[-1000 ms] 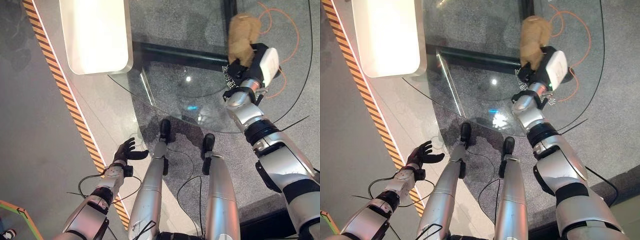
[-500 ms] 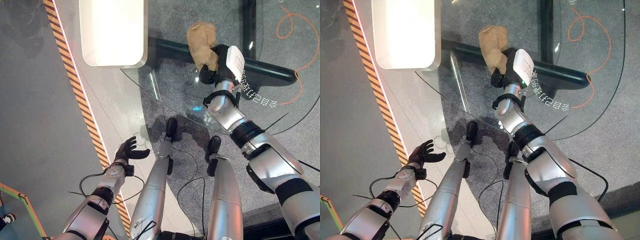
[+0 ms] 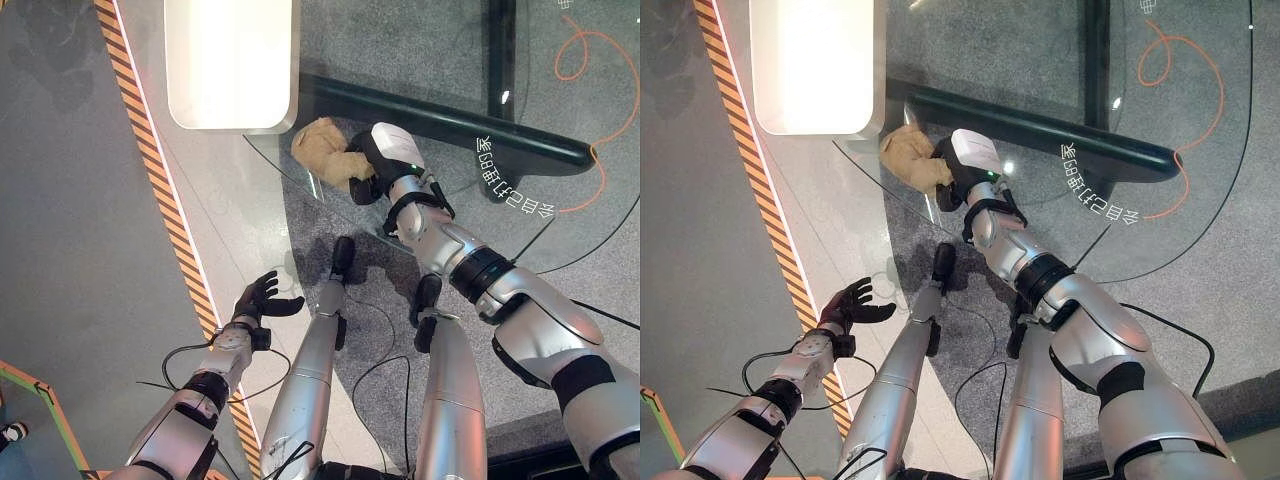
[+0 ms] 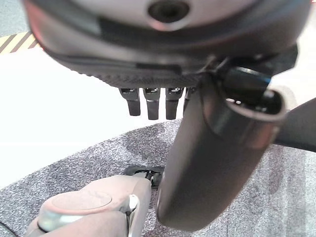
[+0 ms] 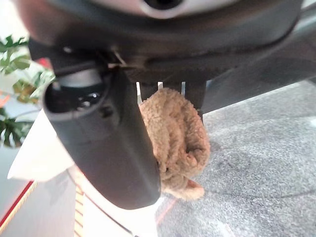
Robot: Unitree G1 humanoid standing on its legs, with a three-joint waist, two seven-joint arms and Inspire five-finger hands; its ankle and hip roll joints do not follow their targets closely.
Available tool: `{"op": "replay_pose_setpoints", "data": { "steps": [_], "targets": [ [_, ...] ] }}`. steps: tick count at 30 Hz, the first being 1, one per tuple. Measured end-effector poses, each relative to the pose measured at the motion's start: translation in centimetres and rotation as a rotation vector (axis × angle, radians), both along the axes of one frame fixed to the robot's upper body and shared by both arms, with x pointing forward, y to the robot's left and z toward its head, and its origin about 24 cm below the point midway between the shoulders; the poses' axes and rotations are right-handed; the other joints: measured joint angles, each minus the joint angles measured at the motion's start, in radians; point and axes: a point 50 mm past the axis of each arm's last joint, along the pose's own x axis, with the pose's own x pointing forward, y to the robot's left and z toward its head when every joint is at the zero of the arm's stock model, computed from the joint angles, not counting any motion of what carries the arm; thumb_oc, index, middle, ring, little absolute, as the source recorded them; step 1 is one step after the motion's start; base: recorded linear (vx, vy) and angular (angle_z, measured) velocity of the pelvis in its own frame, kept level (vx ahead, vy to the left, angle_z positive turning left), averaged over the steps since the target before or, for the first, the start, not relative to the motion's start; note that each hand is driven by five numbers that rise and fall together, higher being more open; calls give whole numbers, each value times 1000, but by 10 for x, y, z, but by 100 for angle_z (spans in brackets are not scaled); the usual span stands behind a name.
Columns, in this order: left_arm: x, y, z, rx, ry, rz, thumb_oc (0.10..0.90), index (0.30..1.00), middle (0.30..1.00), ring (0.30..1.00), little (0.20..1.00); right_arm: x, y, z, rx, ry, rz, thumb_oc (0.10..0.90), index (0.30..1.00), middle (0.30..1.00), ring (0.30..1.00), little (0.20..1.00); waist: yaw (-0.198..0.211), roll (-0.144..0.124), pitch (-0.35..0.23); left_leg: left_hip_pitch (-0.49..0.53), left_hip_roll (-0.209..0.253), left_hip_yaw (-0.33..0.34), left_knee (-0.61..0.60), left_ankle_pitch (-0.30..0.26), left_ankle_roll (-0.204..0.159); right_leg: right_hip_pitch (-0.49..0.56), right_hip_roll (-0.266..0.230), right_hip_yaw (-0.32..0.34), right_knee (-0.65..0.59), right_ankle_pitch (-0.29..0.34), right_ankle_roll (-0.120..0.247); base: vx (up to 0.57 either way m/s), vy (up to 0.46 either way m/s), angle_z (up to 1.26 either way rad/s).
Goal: Wipe the table with a cloth and put it in the basket.
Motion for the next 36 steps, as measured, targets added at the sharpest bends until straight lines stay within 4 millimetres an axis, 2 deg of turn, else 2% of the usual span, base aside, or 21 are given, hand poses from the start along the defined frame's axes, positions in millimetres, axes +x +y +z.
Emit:
{"op": "replay_pose_setpoints", "data": {
  "steps": [9,15,18,23,27,31,36],
  "targets": [
    [1,0,1,-7,0,-16,800,900,900,900,900,-1,4,-5,-75,88,91,100,300,300,300,200,0,0,0,1,1,0,0,0,0,0,0,-1,0,0,-1,-2,-7,0],
    [4,0,4,-7,-8,-22,800,900,900,900,900,1,2,-5,-77,81,85,100,300,300,300,200,0,2,-2,1,1,0,1,0,0,0,0,-1,1,0,-1,0,0,0],
    [3,0,3,-11,-2,-32,800,900,900,900,900,2,1,-8,-50,53,64,100,300,300,300,200,0,3,-2,1,2,0,1,0,0,0,1,-1,1,0,-1,0,0,0],
    [0,4,-1,-2,14,-20,800,900,900,900,900,3,-5,-16,134,3,-20,100,300,300,300,200,0,3,-2,-3,2,0,2,0,0,-4,1,-1,1,-2,-4,0,0,0],
    [0,4,-2,-1,14,-18,800,900,900,900,900,5,-18,-13,340,-53,-118,100,300,300,300,200,13,4,-2,-13,3,0,2,0,-1,-14,1,0,-1,-3,-7,0,0,0],
    [0,5,-1,0,4,-13,800,900,900,900,900,8,-40,8,571,-183,-252,100,300,300,300,200,19,6,-4,-37,2,1,4,0,-1,-31,1,-1,-12,6,-5,0,0,0],
    [0,5,-1,-23,-1,4,800,900,900,900,900,8,-87,34,749,-326,-418,100,300,300,300,200,15,6,-4,-48,-4,3,10,0,1,-31,-4,1,-25,13,11,0,0,0]
  ]
}}
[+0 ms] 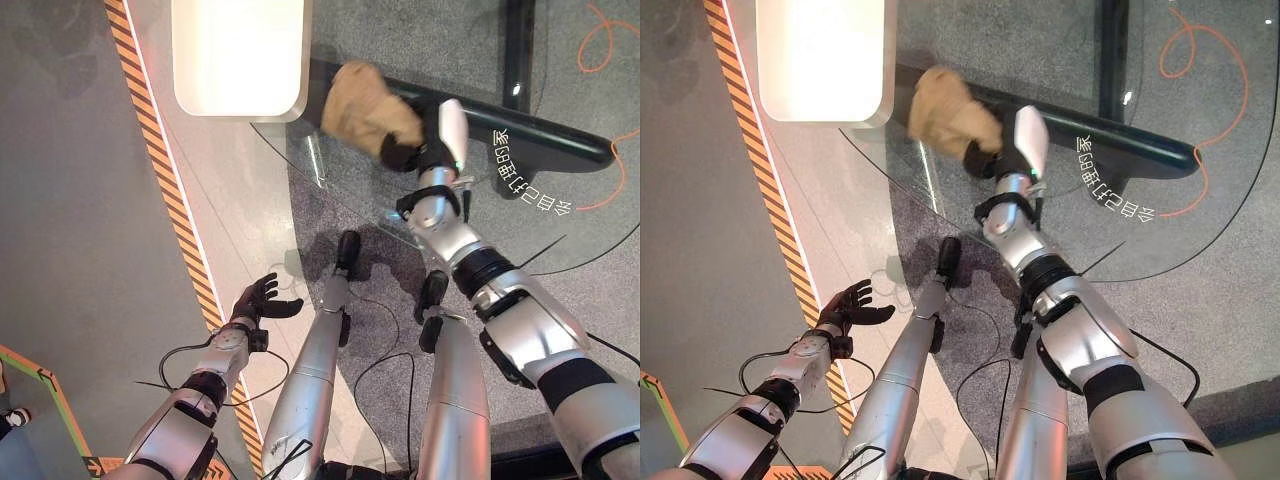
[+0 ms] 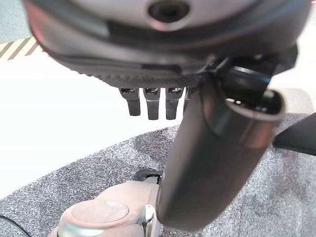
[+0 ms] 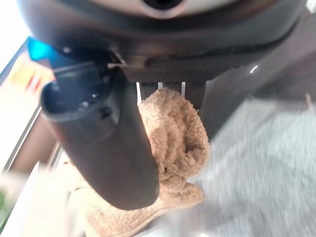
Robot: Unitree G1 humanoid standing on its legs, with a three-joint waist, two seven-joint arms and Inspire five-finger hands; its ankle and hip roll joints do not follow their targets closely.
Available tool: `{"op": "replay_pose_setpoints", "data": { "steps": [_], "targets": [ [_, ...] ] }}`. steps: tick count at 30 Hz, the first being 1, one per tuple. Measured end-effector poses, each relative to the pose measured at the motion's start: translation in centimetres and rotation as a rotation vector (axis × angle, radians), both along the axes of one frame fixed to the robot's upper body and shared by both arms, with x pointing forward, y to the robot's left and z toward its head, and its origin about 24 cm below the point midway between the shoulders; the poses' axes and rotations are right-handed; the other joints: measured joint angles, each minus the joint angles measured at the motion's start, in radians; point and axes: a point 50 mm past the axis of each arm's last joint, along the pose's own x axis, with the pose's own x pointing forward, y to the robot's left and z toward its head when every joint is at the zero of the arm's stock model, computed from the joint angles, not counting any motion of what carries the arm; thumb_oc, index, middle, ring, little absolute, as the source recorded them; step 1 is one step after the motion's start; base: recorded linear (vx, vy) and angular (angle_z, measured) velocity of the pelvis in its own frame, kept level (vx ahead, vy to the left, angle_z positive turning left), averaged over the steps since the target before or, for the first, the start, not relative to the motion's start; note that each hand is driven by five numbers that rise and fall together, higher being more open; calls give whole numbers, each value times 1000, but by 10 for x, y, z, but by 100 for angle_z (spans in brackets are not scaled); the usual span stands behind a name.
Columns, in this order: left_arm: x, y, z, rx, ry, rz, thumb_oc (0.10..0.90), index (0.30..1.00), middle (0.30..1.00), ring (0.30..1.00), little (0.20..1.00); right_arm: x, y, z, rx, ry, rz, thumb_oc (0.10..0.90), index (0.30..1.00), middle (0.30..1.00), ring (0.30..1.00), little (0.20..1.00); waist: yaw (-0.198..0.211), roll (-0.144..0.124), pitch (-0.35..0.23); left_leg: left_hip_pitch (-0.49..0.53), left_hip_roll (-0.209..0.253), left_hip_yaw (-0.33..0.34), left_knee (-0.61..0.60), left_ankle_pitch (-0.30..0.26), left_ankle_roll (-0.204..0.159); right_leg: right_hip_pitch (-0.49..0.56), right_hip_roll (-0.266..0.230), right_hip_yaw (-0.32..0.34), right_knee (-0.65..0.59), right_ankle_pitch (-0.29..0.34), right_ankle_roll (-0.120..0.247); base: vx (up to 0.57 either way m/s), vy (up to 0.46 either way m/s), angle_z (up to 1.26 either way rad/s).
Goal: Wipe the table with a cloth and put it in the basket.
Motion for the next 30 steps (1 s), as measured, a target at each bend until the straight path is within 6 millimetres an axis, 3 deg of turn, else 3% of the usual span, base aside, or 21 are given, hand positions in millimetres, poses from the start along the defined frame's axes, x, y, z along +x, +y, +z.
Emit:
{"op": "replay_pose_setpoints", "data": {
  "steps": [5,14,18,22,25,30],
  "targets": [
    [1,1,2,-4,-16,16,800,900,900,900,900,-3,-33,8,95,-46,-104,100,300,300,300,200,-14,-2,1,-5,-2,1,10,0,10,5,-1,0,-6,4,6,0,0,0],
    [1,8,4,1,-21,32,800,900,900,900,900,-6,-56,6,178,-63,-201,100,300,300,300,200,-36,-11,4,-8,-3,0,13,-2,11,6,-1,-1,-11,7,9,0,-4,0],
    [2,19,8,26,-28,48,800,900,900,900,900,-9,-68,4,204,-66,-277,100,300,300,300,200,-52,-34,6,-16,-3,0,13,-3,13,1,-1,1,-20,10,10,0,0,0],
    [6,23,14,35,-43,51,800,900,900,900,900,-19,-101,6,267,-85,-399,100,300,300,300,200,-53,-38,8,-27,-5,1,14,-4,19,-1,-1,2,-36,19,20,0,0,0],
    [8,28,18,47,-52,57,800,900,900,900,900,-28,-127,2,417,-97,-504,100,300,300,300,200,-57,-42,9,-27,-6,4,14,-3,28,3,0,5,-47,26,25,9,-11,-2],
    [7,42,20,62,-45,88,800,900,900,900,900,-41,-153,-10,555,-89,-627,100,300,300,300,200,-88,-49,10,-27,-5,6,22,-5,31,10,1,6,-56,29,28,-2,-12,-1]
  ]
}}
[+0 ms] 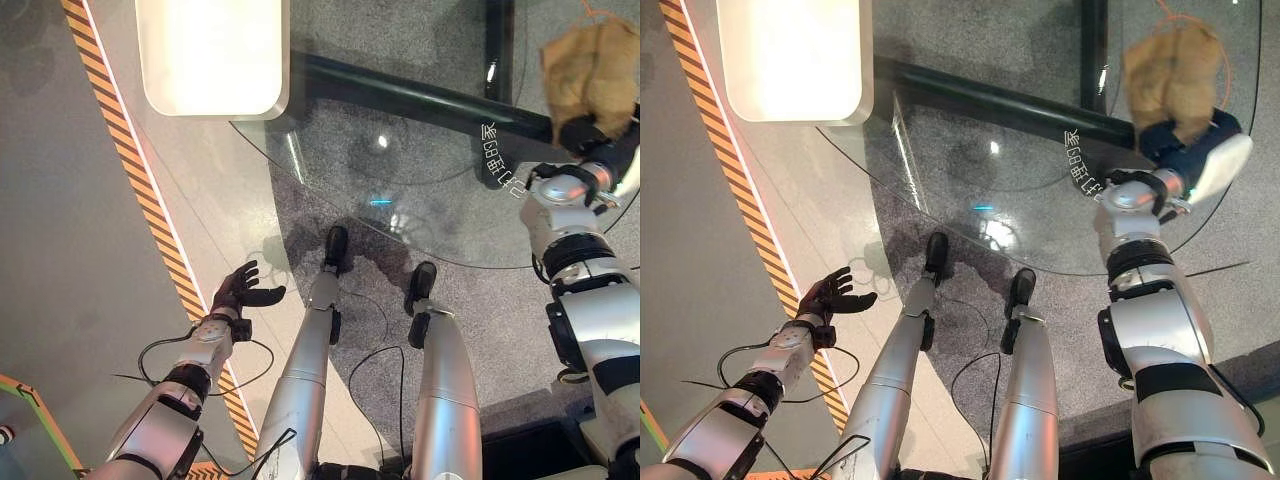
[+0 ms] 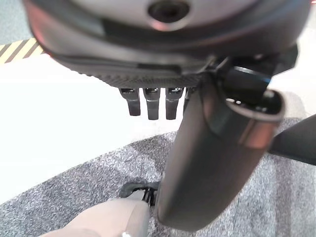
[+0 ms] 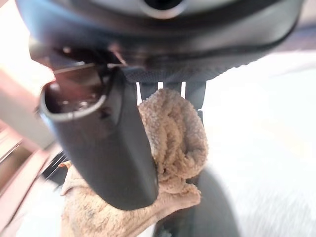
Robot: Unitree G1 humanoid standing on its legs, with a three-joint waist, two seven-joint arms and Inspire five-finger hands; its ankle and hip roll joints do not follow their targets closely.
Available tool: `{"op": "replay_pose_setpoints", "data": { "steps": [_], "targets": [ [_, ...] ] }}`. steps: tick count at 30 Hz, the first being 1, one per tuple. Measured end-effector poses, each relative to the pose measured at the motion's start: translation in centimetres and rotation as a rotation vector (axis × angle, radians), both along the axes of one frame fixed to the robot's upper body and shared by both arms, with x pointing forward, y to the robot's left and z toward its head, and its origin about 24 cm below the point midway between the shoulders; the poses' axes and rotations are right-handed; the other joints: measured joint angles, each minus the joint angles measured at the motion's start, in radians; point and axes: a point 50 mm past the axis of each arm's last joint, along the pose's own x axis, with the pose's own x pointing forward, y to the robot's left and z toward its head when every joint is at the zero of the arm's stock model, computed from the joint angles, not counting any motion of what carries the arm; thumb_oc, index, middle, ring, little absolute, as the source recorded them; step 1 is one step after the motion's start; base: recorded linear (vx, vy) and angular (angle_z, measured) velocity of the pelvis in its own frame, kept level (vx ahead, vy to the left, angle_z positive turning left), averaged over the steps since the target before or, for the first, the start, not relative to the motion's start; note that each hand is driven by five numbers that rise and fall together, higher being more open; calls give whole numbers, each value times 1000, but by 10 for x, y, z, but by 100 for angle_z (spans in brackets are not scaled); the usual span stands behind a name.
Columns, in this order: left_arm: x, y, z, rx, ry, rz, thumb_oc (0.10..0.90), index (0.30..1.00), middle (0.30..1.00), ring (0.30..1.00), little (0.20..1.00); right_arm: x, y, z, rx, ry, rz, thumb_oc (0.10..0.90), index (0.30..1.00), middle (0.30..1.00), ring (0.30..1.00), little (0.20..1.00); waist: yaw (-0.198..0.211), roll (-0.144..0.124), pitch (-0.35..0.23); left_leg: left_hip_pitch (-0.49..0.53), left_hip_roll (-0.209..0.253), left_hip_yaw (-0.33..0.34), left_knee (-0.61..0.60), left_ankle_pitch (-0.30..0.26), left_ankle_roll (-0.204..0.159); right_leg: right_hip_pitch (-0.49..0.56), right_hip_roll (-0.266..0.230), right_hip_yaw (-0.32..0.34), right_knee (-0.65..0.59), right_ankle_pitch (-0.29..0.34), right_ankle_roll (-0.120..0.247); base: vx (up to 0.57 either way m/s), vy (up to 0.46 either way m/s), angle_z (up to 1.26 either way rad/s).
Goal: Wipe the table with a cloth and put it in the basket.
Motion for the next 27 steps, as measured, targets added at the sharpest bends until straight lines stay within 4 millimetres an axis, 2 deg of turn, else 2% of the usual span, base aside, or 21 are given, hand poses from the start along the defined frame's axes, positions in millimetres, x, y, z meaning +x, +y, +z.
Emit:
{"op": "replay_pose_setpoints", "data": {
  "steps": [7,11,16,21,27],
  "targets": [
    [1,4,3,0,0,-9,800,900,900,900,900,-10,-15,-17,110,7,-57,100,300,300,300,200,-21,0,0,1,14,9,3,-6,1,3,13,5,-13,13,-4,2,-10,-7],
    [2,4,3,-1,1,-12,800,900,900,900,900,-12,-18,-21,182,-14,-71,100,300,300,300,200,-22,0,0,1,16,10,2,-7,0,2,17,7,-18,16,-5,0,-3,-2],
    [2,5,3,-5,14,-20,800,900,900,900,900,-12,-19,-21,182,-10,-75,100,300,300,300,200,-18,0,0,1,15,11,-8,-7,0,1,16,8,-25,18,-4,0,0,0],
    [1,7,1,-4,27,-14,800,900,900,900,900,-10,-16,-18,116,6,-56,100,300,300,300,200,-16,0,0,1,14,14,-13,-3,4,-1,15,9,-26,18,-3,0,0,0],
    [1,6,1,-9,27,-25,800,900,900,900,900,2,5,6,-137,10,55,100,300,300,300,200,-21,0,0,1,16,19,-13,0,0,-5,17,8,-23,18,-3,0,0,0]
  ]
}}
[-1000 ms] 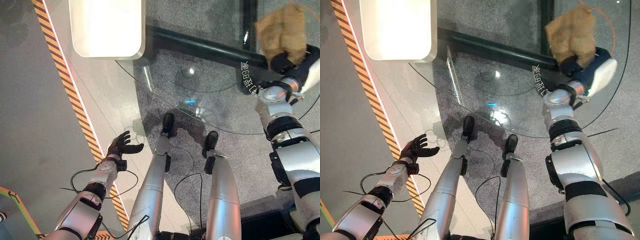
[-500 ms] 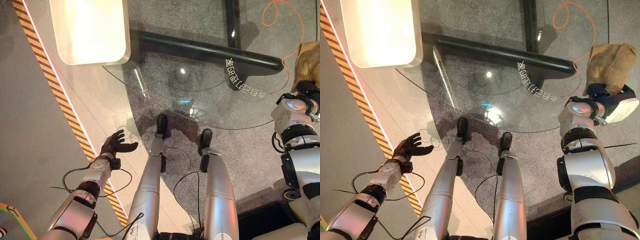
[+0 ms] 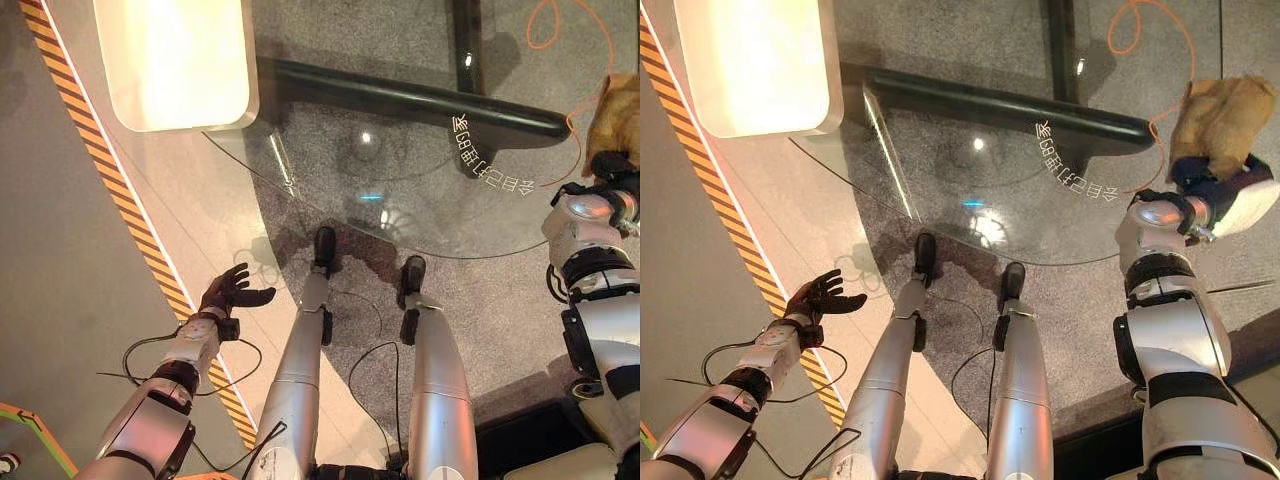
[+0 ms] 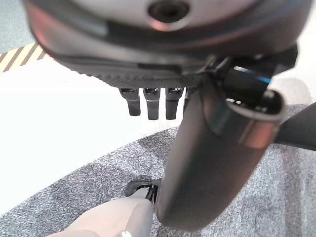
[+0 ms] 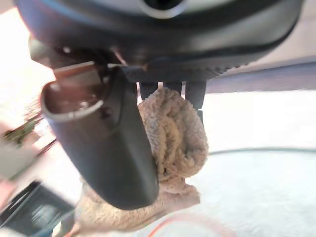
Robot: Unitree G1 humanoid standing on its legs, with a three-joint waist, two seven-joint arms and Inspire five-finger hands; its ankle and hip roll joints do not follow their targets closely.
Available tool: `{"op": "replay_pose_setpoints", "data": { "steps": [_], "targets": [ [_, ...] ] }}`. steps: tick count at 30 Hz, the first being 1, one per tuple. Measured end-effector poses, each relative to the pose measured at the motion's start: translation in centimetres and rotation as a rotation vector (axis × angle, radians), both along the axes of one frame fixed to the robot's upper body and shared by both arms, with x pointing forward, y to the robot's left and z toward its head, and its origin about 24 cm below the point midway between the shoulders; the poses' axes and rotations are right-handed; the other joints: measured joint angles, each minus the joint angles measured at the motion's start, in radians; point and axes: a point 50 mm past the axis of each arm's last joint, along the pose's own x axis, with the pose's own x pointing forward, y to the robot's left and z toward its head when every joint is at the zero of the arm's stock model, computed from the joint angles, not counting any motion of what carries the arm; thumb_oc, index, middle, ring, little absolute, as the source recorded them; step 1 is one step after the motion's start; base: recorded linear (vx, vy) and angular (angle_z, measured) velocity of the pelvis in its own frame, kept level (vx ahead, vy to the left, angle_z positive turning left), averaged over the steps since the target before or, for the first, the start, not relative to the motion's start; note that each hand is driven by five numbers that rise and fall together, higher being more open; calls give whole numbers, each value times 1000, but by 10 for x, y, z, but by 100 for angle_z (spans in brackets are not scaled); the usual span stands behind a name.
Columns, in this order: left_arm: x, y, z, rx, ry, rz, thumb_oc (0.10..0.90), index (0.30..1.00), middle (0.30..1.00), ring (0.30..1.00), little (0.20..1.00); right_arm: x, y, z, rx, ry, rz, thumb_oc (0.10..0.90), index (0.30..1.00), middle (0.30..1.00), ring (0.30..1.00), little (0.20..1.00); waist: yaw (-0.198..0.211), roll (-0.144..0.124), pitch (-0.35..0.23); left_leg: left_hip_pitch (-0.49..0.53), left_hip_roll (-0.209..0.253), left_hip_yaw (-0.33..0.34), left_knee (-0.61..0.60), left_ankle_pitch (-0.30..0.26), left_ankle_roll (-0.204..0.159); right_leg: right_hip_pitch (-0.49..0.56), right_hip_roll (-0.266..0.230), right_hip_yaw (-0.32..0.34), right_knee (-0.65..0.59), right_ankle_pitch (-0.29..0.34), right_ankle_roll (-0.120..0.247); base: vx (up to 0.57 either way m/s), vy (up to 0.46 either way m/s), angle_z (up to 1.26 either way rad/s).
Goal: Wipe the table with a cloth and put it in the basket.
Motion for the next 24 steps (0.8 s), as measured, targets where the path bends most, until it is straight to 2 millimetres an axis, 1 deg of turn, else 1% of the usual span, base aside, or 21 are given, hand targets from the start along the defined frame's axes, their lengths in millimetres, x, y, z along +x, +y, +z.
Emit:
{"op": "replay_pose_setpoints", "data": {
  "steps": [1,3,4,5,7,8,11,13,15,17,24],
  "targets": [
    [0,0,0,-1,0,-1,800,900,900,900,900,3,8,8,-61,-13,43,100,300,300,300,200,2,0,0,0,1,0,0,0,-1,-1,1,0,1,0,0,0,0,0],
    [0,0,-1,0,3,2,800,900,900,900,900,8,21,17,-134,-24,90,100,300,300,300,200,4,0,0,0,1,0,-1,1,-1,-1,1,-1,2,0,0,0,0,0],
    [0,0,-1,0,2,1,800,900,900,900,900,13,34,23,-195,-33,133,100,300,300,300,200,6,0,0,0,1,-1,-2,1,-1,-1,1,-1,2,0,0,0,0,0],
    [0,0,-1,0,2,2,800,900,900,900,900,14,39,25,-210,-36,149,100,300,300,300,200,6,0,0,0,1,-1,-2,1,-1,-1,1,-1,2,0,0,0,0,0],
    [0,-3,-1,-6,-1,-3,800,900,900,900,900,21,64,33,-304,-44,233,100,300,300,300,200,10,0,0,0,0,-1,-3,1,-1,-1,-1,-2,2,0,0,0,0,0],
    [0,-4,-1,-7,-1,-5,800,900,900,900,900,23,73,35,-337,-41,258,100,300,300,300,200,15,1,0,0,-1,-1,-5,1,-1,-1,-1,-2,1,-1,0,0,0,0],
    [2,-8,0,-13,-12,-13,800,900,900,900,900,26,95,38,-469,-15,319,100,300,300,300,200,25,1,0,0,-2,-2,-19,11,-2,-7,-5,-5,2,-2,0,-5,5,5],
    [2,-9,1,-14,-16,-18,800,900,900,900,900,27,103,36,-512,12,343,100,300,300,300,200,34,1,0,0,-4,-4,-19,11,-2,-6,-8,-7,4,-4,0,-4,-8,6],
    [2,-9,1,-10,-16,-8,800,900,900,900,900,29,113,34,-544,33,373,100,300,300,300,200,35,1,0,0,-8,-6,-19,12,-1,-6,-11,-7,13,-7,2,2,-8,6],
    [2,-9,1,-7,-18,-5,800,900,900,900,900,31,119,31,-589,69,390,100,300,300,300,200,34,1,0,1,-10,-6,-19,13,0,-6,-14,-8,18,-9,2,1,-1,4],
    [2,-12,0,-10,-18,-10,800,900,900,900,900,33,132,27,-692,138,457,100,300,300,300,200,32,2,-1,4,-9,-9,-19,10,-3,-9,-13,-10,24,-11,-1,0,0,0]
  ]
}}
